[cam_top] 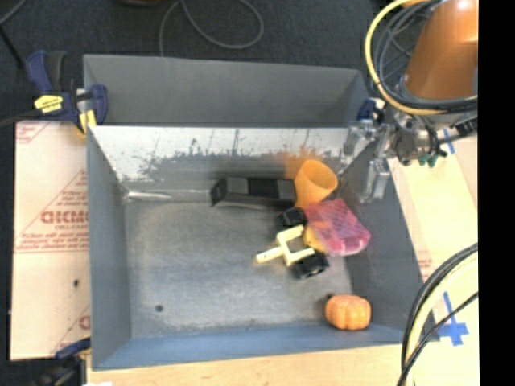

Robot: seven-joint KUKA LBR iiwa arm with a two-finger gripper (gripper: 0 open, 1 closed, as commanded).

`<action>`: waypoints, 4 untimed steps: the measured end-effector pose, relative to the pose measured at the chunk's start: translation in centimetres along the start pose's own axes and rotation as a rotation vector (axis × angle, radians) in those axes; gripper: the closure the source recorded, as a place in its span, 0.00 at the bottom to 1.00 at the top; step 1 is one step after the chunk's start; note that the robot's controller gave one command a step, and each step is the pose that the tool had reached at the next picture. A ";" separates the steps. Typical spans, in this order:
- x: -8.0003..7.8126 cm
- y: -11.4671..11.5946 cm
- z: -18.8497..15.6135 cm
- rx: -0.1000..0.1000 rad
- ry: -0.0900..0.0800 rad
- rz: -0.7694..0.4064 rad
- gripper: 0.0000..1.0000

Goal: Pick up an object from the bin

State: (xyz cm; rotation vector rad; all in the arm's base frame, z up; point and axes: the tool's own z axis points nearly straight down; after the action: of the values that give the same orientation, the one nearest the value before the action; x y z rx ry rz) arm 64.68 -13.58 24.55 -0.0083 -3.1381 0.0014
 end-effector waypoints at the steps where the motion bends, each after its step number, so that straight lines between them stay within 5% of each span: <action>1: -0.1 0.1 -0.6 0.002 -0.009 -0.003 0.00; 2: 2.6 1.3 4.4 0.003 -0.012 -0.249 0.00; 3: 4.8 2.1 7.9 0.002 -0.010 -0.310 0.00; 4: 5.2 2.1 8.5 0.005 -0.011 -0.452 0.00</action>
Offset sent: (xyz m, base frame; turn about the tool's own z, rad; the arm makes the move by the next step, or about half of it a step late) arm -0.0505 0.0237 -0.0855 -0.4311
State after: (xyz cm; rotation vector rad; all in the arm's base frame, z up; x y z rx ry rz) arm 59.42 -11.42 16.10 0.6975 -3.0703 0.0078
